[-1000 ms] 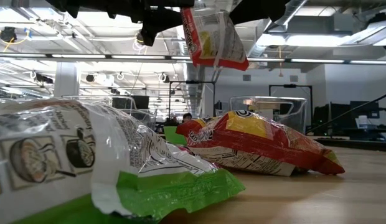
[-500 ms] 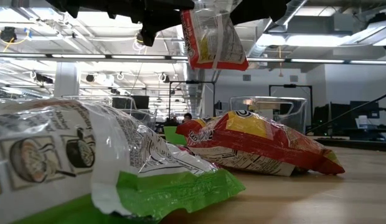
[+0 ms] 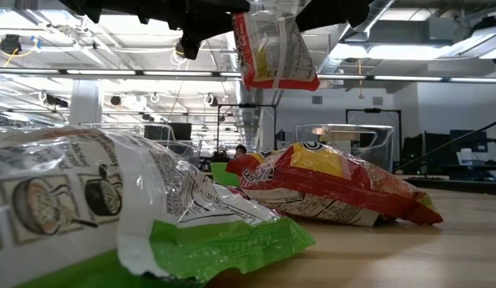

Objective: Pick & Place Food Item

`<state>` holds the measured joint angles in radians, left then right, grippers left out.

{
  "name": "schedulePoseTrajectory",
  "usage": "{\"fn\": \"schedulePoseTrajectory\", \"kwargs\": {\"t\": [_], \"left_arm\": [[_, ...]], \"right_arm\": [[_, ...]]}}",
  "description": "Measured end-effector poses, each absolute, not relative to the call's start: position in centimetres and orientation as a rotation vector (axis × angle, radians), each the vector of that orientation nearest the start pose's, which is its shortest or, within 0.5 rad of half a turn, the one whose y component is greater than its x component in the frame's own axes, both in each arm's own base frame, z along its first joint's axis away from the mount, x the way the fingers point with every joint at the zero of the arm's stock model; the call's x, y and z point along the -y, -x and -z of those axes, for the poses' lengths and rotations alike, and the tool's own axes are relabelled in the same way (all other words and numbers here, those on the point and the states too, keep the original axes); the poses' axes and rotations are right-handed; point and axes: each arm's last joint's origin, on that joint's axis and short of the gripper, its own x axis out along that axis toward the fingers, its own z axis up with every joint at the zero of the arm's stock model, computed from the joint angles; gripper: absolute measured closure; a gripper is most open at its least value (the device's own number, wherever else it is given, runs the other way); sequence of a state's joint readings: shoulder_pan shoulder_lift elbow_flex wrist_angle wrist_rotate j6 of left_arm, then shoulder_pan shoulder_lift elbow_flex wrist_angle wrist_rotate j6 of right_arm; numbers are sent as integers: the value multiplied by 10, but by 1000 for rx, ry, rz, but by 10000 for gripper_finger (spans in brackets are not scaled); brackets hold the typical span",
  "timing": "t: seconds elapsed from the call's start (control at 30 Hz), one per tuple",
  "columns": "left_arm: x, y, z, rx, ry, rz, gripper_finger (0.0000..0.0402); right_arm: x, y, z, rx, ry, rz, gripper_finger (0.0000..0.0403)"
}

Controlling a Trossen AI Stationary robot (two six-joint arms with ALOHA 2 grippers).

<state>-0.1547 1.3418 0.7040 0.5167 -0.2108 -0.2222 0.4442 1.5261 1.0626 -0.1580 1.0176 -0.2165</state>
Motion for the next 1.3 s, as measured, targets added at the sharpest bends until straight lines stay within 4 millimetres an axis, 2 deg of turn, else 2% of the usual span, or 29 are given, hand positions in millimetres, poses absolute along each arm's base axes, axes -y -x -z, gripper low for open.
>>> {"fn": "schedulePoseTrajectory", "kwargs": {"t": [0.4,0.73,0.93,1.3], "left_arm": [[38,-285,-251,-113,199,-68,290],[39,-285,-251,-116,199,-71,293],[39,-285,-252,-109,200,-65,294],[38,-286,-252,-109,193,-71,294]], "right_arm": [[-116,-301,-263,-529,621,504,394],[-116,-301,-263,-526,606,516,303],[-122,-295,-266,-524,638,495,267],[-143,-280,-272,-498,667,433,271]]}}
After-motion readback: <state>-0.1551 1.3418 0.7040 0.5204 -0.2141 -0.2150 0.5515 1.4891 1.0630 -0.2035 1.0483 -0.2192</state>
